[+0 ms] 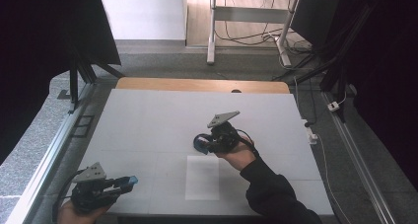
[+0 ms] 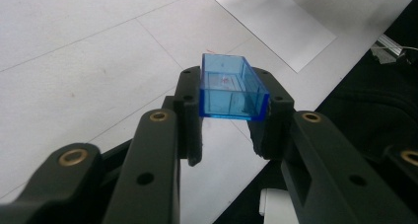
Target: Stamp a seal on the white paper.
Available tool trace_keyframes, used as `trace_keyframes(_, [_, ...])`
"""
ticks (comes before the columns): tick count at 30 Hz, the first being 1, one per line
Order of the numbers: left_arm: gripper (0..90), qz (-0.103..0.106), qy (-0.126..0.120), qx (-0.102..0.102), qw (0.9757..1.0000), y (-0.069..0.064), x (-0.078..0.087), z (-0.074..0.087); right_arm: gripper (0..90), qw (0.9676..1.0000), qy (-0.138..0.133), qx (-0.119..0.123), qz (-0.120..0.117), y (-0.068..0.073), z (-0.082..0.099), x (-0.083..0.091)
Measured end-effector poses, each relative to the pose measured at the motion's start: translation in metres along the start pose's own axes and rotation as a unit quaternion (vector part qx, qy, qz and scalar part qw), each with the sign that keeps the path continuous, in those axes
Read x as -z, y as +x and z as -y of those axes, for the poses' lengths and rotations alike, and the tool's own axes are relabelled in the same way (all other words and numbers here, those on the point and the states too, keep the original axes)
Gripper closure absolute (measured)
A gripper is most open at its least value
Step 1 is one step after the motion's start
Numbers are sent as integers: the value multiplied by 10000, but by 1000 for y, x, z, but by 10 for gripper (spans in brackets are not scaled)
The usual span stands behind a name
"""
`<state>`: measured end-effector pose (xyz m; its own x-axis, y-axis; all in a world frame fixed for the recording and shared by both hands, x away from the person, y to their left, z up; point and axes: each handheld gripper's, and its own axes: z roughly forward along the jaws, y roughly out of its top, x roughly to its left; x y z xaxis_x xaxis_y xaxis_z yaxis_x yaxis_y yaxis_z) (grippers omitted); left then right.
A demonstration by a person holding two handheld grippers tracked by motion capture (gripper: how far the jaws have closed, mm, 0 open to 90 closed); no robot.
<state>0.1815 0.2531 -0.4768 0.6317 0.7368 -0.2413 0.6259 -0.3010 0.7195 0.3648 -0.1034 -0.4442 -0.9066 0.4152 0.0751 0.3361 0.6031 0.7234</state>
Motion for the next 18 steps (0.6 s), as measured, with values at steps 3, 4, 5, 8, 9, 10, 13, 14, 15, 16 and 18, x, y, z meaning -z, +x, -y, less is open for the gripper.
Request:
trace_keyframes(3, [681,10,3,-4,10000,0,0,0,710,10000,-23,5,-10,2,1,2])
trace_keyframes(4, [681,13,4,-4,10000,0,0,0,710,10000,-2,-4,-2,3,2,3])
trace_keyframes(5, [681,11,7,-6,10000,0,0,0,710,10000,-24,7,0,3,2,3])
trace_keyframes(8, [681,7,18,-11,10000,0,0,0,710,10000,-24,9,-27,5,4,6])
trace_keyframes(9, [681,5,21,-14,10000,0,0,0,710,10000,0,16,-16,6,5,7])
trace_keyframes(10, [681,6,20,-15,10000,0,0,0,710,10000,-22,18,-28,7,6,7])
trace_keyframes(13, [681,6,25,-21,10000,-1,-1,0,710,10000,-11,71,-50,9,8,9])
trace_keyframes(14, [681,8,24,-19,10000,-1,-1,0,710,9999,-6,81,-65,11,9,9])
trace_keyframes(15, [681,12,23,-20,10000,0,0,0,710,9999,7,98,-69,11,9,9])
trace_keyframes(16, [681,12,20,-22,10000,-1,0,0,710,9999,19,98,-73,13,10,10])
trace_keyframes(18, [681,18,22,-21,10000,0,0,0,710,9999,27,128,-85,15,11,11])
